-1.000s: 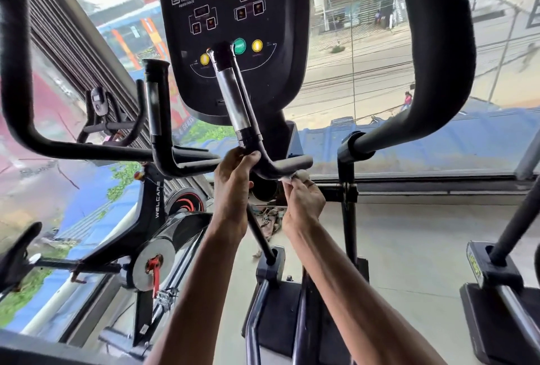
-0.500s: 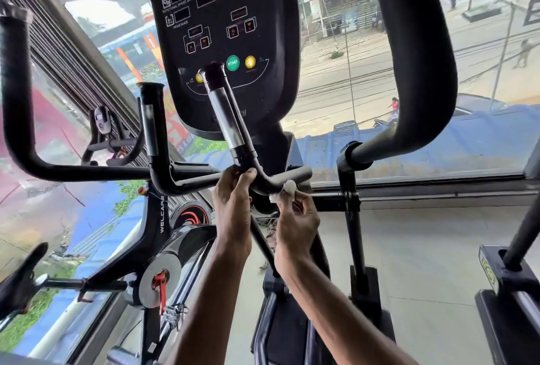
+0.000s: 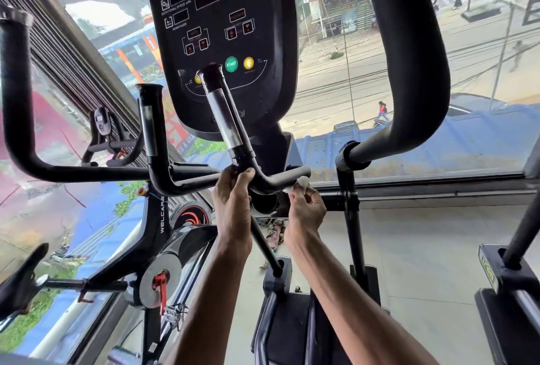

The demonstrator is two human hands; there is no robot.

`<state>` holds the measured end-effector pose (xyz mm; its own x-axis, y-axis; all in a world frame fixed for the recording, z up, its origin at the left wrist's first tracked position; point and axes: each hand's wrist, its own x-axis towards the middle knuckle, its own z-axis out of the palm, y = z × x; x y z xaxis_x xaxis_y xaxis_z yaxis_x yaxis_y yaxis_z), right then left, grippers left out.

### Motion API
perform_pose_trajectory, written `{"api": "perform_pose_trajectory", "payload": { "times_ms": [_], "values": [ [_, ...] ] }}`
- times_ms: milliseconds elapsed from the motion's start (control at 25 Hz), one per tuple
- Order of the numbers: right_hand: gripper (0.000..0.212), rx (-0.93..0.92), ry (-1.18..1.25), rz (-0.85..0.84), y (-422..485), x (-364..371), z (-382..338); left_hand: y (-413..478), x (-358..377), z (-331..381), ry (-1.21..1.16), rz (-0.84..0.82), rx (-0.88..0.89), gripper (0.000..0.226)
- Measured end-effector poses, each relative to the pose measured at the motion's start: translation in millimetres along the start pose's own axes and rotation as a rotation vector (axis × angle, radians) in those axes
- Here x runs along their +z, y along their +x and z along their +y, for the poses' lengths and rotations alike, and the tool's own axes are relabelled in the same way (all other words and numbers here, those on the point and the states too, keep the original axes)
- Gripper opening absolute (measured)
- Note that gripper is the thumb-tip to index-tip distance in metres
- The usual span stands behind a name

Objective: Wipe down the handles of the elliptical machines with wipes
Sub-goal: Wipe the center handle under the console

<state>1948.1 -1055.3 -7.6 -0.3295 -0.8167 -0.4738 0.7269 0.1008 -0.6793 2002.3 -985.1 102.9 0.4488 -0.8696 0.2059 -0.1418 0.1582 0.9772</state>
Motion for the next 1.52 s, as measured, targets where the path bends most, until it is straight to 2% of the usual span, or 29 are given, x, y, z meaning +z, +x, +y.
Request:
{"api": "perform_pose_trajectory", "payload": {
  "times_ms": [240, 360, 480, 640, 760, 840, 920, 1120, 1240, 1320, 1520],
  "values": [
    [0.023, -0.093, -0.041, 0.002, 6, -2, 4, -7, 5, -10, 0.050, 0.038, 0.029, 0.027],
    [0.014, -0.026, -0.069, 0.104, 31, 4, -4, -8, 6, -14, 0.088, 0.047, 0.008, 0.025],
    [0.003, 0.049, -0.041, 0.083, 59, 3, -15, -9, 9, -15, 0.110, 0.069, 0.011, 0.027],
    [0.016, -0.039, -0.123, 0.058, 52, -1, 2, -12, 15, -15, 0.152, 0.127, 0.023, 0.033],
    [0.010, 0.040, -0.047, 0.046, 63, 0, -8, -13, 20, -16, 0.172, 0.182, 0.035, 0.031],
    [0.022, 0.122, -0.038, 0.052, 80, 1, -21, -14, 22, -15, 0.168, 0.209, 0.032, 0.029],
    [0.024, 0.143, -0.047, 0.066, 83, 0, -29, -15, 22, -14, 0.162, 0.213, 0.029, 0.028],
    [0.022, -0.087, -0.101, -0.009, 17, -3, -4, -14, 22, -14, 0.179, 0.199, 0.035, 0.025],
    [0.011, -0.374, -0.049, -0.115, -34, -11, 9, -15, 23, -13, 0.196, 0.207, 0.055, 0.026],
    [0.006, -0.490, -0.051, -0.139, -40, -13, 8, -14, 24, -14, 0.193, 0.211, 0.052, 0.029],
    [0.026, -0.294, -0.194, 0.015, 43, -2, 13, -16, 26, -12, 0.171, 0.234, 0.045, 0.022]
  ]
}}
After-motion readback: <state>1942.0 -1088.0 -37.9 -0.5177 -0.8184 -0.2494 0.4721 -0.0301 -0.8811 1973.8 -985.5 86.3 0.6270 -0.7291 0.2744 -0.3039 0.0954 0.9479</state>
